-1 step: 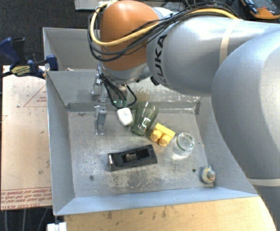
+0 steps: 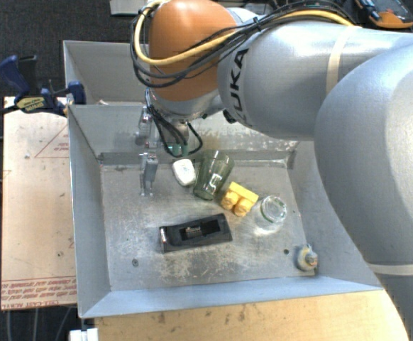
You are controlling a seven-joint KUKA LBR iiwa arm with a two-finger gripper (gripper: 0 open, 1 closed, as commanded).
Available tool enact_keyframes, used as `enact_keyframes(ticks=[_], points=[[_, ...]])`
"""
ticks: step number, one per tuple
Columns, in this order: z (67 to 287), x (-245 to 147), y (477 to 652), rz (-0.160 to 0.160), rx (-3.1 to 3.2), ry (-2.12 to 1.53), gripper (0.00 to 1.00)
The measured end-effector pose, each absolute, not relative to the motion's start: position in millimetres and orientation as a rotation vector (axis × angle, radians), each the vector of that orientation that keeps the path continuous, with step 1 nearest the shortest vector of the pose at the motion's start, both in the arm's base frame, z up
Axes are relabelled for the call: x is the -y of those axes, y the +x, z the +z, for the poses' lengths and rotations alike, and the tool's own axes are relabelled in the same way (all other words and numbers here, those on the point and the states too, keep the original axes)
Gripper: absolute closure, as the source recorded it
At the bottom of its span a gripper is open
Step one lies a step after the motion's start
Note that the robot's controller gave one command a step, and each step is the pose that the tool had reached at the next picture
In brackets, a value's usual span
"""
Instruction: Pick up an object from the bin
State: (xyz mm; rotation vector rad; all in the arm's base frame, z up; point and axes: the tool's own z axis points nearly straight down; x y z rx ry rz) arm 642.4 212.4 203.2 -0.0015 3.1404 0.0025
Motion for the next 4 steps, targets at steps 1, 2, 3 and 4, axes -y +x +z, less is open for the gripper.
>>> enact_keyframes(ticks=[1,2,3,4], points=[[179,-190,628.8,0.008,-3.128,-0.155,0.0],[122,-131,597.0,-0.004,-3.125,-0.379,0.0],[140,-145,579.6,0.0,-3.138,-0.188,0.0],[84,-97,533.6,0.021,-2.979,-0.881,1.0]])
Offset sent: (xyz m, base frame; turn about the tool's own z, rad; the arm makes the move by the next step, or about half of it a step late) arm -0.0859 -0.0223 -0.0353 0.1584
